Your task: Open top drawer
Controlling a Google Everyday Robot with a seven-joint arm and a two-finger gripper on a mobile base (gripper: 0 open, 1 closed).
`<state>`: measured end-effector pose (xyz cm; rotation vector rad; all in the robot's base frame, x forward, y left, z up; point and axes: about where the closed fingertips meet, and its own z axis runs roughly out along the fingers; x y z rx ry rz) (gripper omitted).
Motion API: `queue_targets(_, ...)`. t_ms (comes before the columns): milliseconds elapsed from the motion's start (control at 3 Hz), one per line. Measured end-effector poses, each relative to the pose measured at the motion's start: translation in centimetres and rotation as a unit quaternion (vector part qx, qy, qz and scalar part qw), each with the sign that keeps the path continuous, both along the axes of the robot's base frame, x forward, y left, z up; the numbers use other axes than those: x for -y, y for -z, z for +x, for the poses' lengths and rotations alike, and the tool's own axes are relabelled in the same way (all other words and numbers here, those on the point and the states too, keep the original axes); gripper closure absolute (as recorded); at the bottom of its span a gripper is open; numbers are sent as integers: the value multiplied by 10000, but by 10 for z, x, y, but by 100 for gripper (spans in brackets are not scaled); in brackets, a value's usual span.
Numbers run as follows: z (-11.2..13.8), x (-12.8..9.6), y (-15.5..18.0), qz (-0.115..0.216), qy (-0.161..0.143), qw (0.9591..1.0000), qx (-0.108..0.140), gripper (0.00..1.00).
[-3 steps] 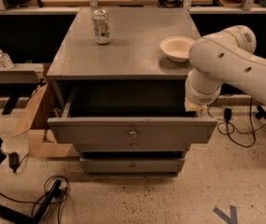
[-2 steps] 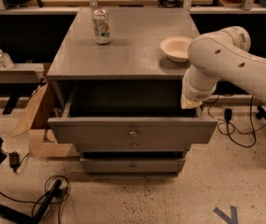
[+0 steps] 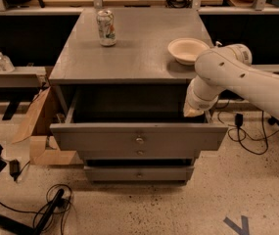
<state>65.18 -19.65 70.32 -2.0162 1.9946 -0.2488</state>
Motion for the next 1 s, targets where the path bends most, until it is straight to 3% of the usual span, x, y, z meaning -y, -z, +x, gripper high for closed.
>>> queue_targets(333,11,-3,28,108,-15,9999,15,100)
queue_targets(1000,7,-10,76,208,-16,9993,-310,100)
